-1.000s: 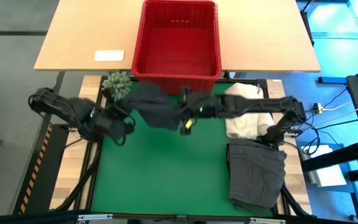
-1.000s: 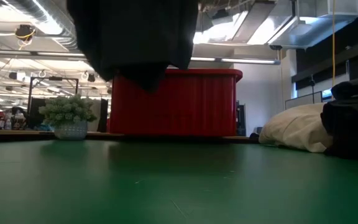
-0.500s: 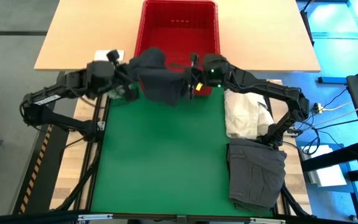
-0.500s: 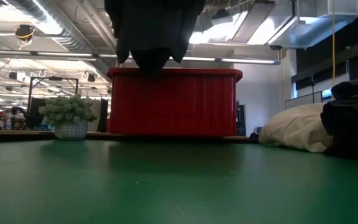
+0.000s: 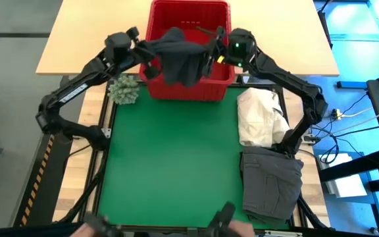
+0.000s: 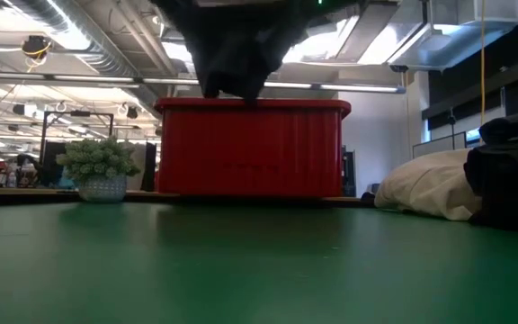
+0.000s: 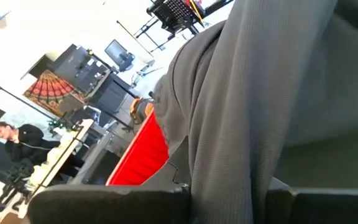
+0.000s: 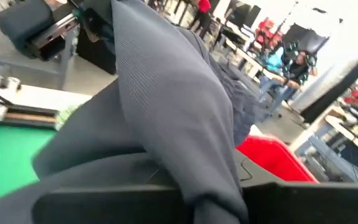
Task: Fold laundry
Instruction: Put the gray folded shorts into the red bin, then put the gray folded pants into the red bin
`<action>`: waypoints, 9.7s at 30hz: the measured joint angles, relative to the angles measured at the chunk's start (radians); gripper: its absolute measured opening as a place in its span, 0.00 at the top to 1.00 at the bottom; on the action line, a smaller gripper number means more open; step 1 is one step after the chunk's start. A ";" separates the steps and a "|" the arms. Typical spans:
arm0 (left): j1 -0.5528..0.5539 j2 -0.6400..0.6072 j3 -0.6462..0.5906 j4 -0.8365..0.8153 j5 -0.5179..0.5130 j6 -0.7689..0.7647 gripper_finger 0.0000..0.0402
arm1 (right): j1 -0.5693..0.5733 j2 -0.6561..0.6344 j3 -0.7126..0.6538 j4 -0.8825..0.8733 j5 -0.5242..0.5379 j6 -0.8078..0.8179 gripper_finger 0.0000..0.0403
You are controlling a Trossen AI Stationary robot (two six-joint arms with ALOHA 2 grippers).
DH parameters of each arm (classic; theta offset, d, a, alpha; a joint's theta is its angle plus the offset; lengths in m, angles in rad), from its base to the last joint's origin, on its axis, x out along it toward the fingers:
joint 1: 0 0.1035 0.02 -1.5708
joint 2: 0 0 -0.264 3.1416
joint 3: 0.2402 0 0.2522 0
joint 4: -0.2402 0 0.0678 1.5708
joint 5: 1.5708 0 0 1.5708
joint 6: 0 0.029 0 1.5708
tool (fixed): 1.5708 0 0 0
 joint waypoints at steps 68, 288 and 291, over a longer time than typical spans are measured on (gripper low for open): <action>0.337 0.495 0.000 0.479 0.365 0.239 0.94 | -0.314 0.365 0.001 0.244 -0.085 -0.288 0.96; -0.858 -0.219 -0.856 0.389 -0.018 -0.684 0.63 | 1.034 -0.126 -0.264 -1.344 -0.240 1.035 1.00; -0.858 -0.219 -0.856 0.389 -0.018 -0.684 0.63 | 1.083 -0.127 -0.255 -1.346 -0.323 1.083 1.00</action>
